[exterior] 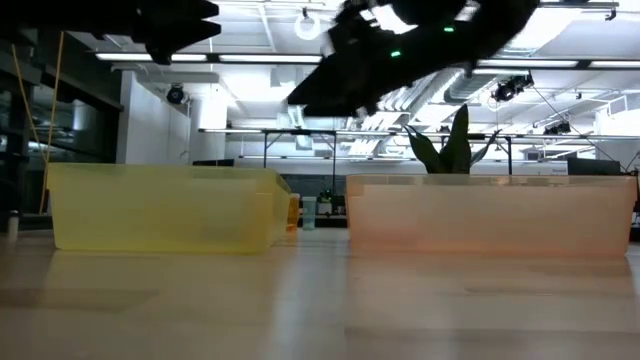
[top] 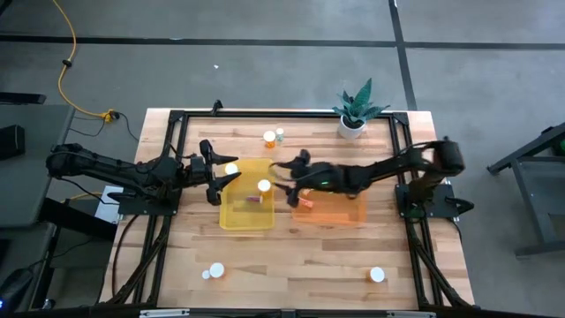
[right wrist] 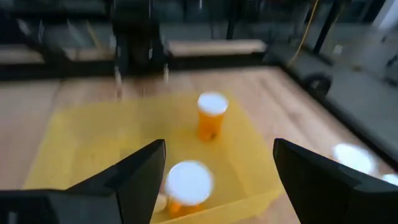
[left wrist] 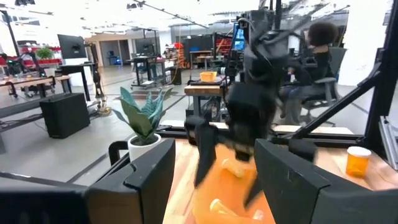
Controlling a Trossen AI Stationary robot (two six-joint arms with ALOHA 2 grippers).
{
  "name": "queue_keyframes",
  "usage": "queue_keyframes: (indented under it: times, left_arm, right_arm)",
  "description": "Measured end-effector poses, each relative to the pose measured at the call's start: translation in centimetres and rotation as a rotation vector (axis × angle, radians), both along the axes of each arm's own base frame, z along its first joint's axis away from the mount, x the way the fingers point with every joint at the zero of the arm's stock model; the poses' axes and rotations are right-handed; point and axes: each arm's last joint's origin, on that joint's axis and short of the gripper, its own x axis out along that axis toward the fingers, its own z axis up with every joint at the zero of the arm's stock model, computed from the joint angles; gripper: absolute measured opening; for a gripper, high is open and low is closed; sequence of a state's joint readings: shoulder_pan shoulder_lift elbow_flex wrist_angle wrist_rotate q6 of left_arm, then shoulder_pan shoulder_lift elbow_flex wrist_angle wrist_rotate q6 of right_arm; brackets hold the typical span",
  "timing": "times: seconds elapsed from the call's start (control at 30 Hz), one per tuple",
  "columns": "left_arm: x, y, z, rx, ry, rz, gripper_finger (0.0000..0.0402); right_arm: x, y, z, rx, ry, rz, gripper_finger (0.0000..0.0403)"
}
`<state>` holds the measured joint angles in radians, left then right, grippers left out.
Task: Pick and place medicine bottles into bin by pill shape (circle, oval)
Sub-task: Put the top large orange capsule bottle into the yellow bin
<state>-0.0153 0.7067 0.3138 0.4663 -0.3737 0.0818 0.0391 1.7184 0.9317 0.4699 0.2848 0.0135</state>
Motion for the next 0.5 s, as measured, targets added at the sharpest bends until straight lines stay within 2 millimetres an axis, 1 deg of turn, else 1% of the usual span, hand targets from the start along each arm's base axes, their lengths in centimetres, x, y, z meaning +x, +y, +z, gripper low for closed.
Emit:
queue_keyframes:
  times: [0.13,0.23,0.33,0.4,0.5]
  left_arm:
    - [0.0,0.0,0.0,0.0,-0.001,-0.001,0.0209]
    - [0.0,0.0,0.0,0.0,-0.001,0.0,0.0209]
    - [0.0,0.0,0.0,0.0,-0.001,0.001,0.0209]
    - [0.0,0.0,0.0,0.0,-0.001,0.002,0.0209]
    - [0.0,0.0,0.0,0.0,-0.002,0.005,0.0209]
  right_arm:
    - [-4.0,-0.2,0.7,-0.009,-0.17,0.007,0.0291]
    - [-6.4,-0.3,1.3,-0.004,-0.301,0.009,0.0291]
    - [-7.8,-0.3,1.5,0.001,-0.38,0.028,0.0291]
    - [-8.2,-0.2,1.7,0.003,-0.409,0.045,0.0291]
    - [-8.3,-0.2,1.7,0.002,-0.418,0.053,0.0291]
